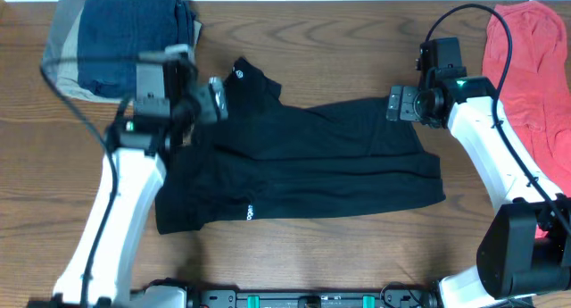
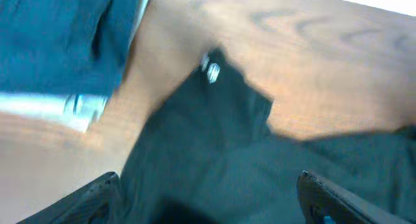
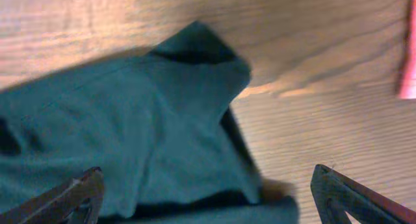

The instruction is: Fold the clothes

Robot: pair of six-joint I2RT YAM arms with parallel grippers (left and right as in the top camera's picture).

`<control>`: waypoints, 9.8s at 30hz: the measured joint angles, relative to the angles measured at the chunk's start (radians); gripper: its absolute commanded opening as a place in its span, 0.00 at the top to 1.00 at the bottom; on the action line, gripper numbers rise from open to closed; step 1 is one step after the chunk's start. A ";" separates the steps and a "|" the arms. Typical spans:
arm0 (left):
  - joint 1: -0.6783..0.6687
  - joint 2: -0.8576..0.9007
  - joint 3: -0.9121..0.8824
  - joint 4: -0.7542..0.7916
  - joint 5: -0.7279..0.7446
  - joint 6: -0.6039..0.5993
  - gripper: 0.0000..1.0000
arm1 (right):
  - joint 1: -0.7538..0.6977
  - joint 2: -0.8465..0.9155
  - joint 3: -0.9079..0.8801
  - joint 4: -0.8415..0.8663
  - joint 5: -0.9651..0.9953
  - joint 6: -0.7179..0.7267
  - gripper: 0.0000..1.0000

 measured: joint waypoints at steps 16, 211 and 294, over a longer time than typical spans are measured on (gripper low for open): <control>0.005 0.588 0.395 0.057 0.044 0.180 0.11 | 0.000 0.000 -0.211 0.041 -0.053 -0.013 0.01; 0.018 0.418 0.401 -0.816 0.063 0.254 0.94 | -0.095 0.409 0.196 -0.320 -0.222 -0.171 0.99; 0.014 0.166 0.325 -0.849 0.063 0.209 0.94 | -0.067 0.409 0.215 -0.361 -0.411 -0.029 0.30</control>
